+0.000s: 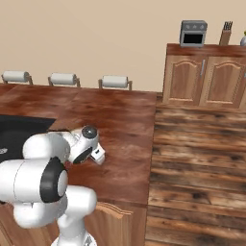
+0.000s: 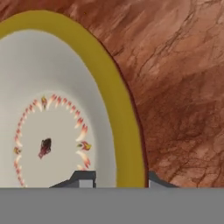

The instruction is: Clear the mugs and bowl far away from the sink.

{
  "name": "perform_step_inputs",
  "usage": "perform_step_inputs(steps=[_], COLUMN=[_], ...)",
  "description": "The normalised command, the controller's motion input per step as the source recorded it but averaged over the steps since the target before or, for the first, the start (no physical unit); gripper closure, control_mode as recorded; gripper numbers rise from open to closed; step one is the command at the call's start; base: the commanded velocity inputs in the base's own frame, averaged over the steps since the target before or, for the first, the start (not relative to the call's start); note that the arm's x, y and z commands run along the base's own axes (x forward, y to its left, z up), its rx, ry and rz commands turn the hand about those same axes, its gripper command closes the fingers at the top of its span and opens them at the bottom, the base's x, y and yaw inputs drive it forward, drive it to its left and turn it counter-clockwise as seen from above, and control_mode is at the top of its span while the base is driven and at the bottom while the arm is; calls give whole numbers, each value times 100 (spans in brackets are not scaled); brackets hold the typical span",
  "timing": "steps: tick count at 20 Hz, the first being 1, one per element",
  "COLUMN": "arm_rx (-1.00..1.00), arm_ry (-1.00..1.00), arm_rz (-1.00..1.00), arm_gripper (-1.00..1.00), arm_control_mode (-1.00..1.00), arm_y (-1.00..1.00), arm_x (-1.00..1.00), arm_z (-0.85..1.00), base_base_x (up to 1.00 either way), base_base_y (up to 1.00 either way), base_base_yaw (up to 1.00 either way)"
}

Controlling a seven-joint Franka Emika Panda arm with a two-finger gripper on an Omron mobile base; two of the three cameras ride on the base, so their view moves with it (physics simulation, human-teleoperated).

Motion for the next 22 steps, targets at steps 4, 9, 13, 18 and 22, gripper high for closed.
perform_step_inputs(steps=[4, 9, 13, 18, 22], arm_rx=[14, 15, 21, 21, 17], arm_ry=[10, 26, 34, 38, 34], arm_rz=[-35, -47, -57, -50, -26], arm_gripper=[100, 100, 100, 100, 100], arm_control_mode=[-100, -100, -100, -100, -100], arm_y=[0, 0, -16, -32, -18], arm_x=[-53, -43, -40, -37, -37], arm_z=[97, 100, 100, 99, 68], base_base_x=[0, 0, 0, 0, 0], base_base_y=[0, 0, 0, 0, 0], base_base_yaw=[0, 0, 0, 0, 0])
